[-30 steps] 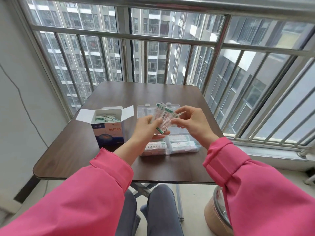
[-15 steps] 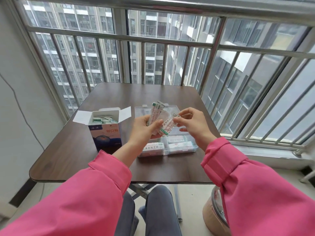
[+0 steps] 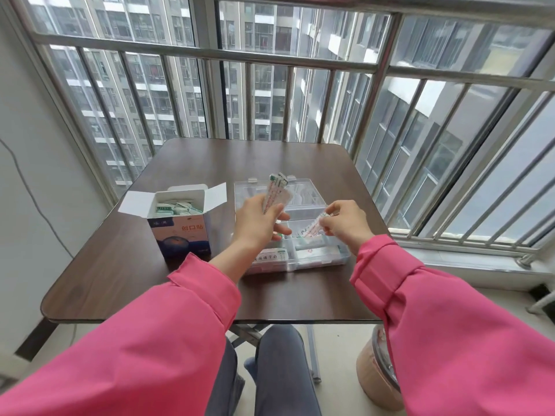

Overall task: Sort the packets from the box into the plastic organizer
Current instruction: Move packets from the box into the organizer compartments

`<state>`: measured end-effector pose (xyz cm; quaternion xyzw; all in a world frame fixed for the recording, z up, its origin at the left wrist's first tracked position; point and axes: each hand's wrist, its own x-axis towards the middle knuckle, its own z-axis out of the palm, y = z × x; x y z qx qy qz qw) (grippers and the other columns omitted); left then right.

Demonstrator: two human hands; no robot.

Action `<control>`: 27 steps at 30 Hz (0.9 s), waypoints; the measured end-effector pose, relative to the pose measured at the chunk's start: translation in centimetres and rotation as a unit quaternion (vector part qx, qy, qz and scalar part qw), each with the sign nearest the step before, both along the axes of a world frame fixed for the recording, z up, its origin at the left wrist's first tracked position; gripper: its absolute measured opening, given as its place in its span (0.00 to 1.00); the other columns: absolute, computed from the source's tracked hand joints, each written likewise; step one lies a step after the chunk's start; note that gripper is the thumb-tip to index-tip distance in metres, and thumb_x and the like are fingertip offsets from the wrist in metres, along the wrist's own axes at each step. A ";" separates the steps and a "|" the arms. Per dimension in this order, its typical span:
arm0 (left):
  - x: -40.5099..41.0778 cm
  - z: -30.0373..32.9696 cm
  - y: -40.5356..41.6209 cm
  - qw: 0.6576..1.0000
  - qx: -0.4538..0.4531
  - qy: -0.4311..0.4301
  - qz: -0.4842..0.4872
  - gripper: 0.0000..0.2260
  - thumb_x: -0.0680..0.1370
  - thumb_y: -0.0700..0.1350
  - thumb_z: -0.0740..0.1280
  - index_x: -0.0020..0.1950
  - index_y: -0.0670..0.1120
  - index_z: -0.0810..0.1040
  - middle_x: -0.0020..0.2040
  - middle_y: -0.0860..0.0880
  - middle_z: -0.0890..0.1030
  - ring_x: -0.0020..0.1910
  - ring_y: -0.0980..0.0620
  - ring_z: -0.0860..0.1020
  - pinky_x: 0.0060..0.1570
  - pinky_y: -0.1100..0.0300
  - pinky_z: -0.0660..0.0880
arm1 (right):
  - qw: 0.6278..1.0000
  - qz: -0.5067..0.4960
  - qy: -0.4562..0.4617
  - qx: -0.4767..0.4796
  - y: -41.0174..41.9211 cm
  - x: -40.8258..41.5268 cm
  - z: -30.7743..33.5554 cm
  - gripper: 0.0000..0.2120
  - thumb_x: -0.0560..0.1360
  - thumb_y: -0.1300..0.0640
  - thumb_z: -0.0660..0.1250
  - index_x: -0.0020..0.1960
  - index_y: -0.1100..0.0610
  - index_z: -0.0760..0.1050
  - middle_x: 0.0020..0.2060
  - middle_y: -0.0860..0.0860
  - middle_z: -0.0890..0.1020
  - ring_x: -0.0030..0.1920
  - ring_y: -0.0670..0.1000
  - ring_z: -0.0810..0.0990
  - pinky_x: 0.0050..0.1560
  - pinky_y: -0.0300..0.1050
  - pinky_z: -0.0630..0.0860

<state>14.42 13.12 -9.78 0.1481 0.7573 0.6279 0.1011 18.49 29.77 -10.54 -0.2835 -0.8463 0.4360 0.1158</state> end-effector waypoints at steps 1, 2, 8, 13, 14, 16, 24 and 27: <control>0.0 -0.1 0.2 0.999 -0.027 0.009 -0.014 0.05 0.81 0.41 0.60 0.55 0.44 0.73 0.42 0.47 0.82 0.25 0.54 0.79 0.21 0.66 0.70 | 0.999 0.013 -0.016 0.032 -0.2 -0.1 0.1 0.04 0.70 0.65 0.67 0.42 0.58 0.76 0.38 0.58 0.81 0.42 0.57 0.82 0.53 0.53 0.79; -0.1 -0.1 0.5 0.997 -0.061 0.020 -0.033 0.05 0.81 0.42 0.59 0.55 0.44 0.72 0.43 0.48 0.82 0.24 0.54 0.79 0.20 0.67 0.68 | 0.997 0.026 -0.031 0.060 -0.5 -0.2 0.2 0.03 0.70 0.64 0.67 0.41 0.57 0.75 0.41 0.59 0.82 0.46 0.59 0.81 0.53 0.53 0.78; -0.9 -0.6 1.8 0.970 -0.210 0.074 -0.094 0.08 0.83 0.44 0.53 0.50 0.42 0.69 0.49 0.46 0.82 0.17 0.55 0.73 0.25 0.65 0.70 | 0.987 0.044 -0.099 0.123 -0.6 -0.6 0.7 0.02 0.71 0.61 0.67 0.39 0.56 0.76 0.46 0.60 0.82 0.49 0.58 0.79 0.49 0.47 0.75; -1.1 -0.3 2.4 0.950 -0.276 0.087 -0.116 0.08 0.83 0.44 0.53 0.49 0.43 0.69 0.53 0.44 0.80 0.24 0.45 0.77 0.36 0.52 0.77 | 0.982 0.053 -0.121 0.135 -0.1 -0.5 1.0 0.05 0.71 0.59 0.70 0.46 0.55 0.76 0.50 0.56 0.79 0.54 0.58 0.77 0.53 0.48 0.73; -1.2 -0.4 2.4 0.944 -0.291 0.096 -0.118 0.08 0.82 0.43 0.54 0.49 0.43 0.69 0.53 0.43 0.80 0.27 0.43 0.78 0.39 0.50 0.78 | 0.982 0.058 -0.119 0.136 -0.1 -0.4 1.0 0.06 0.71 0.58 0.71 0.46 0.54 0.75 0.49 0.55 0.78 0.53 0.57 0.76 0.52 0.47 0.71; -1.4 -0.5 2.7 0.927 -0.332 0.120 -0.124 0.08 0.82 0.44 0.54 0.51 0.42 0.70 0.54 0.41 0.80 0.35 0.40 0.81 0.44 0.47 0.78 | 0.980 0.073 -0.120 0.141 0.0 -0.2 1.0 0.07 0.70 0.59 0.71 0.44 0.52 0.73 0.46 0.53 0.76 0.51 0.55 0.75 0.50 0.46 0.70; -1.5 -0.6 2.8 0.892 -0.394 0.157 -0.158 0.10 0.83 0.46 0.53 0.54 0.42 0.69 0.55 0.41 0.80 0.49 0.38 0.78 0.51 0.45 0.75 | 0.971 0.094 -0.145 0.168 -1.0 0.2 1.2 0.05 0.71 0.60 0.67 0.40 0.50 0.76 0.48 0.56 0.82 0.51 0.57 0.79 0.53 0.49 0.76; -1.4 -0.4 2.6 0.893 -0.385 0.162 -0.164 0.10 0.83 0.46 0.53 0.53 0.41 0.69 0.56 0.40 0.79 0.47 0.37 0.79 0.49 0.45 0.76 | 0.969 0.093 -0.151 0.171 -1.1 0.3 1.2 0.07 0.71 0.60 0.67 0.38 0.49 0.76 0.47 0.55 0.83 0.51 0.57 0.80 0.54 0.49 0.76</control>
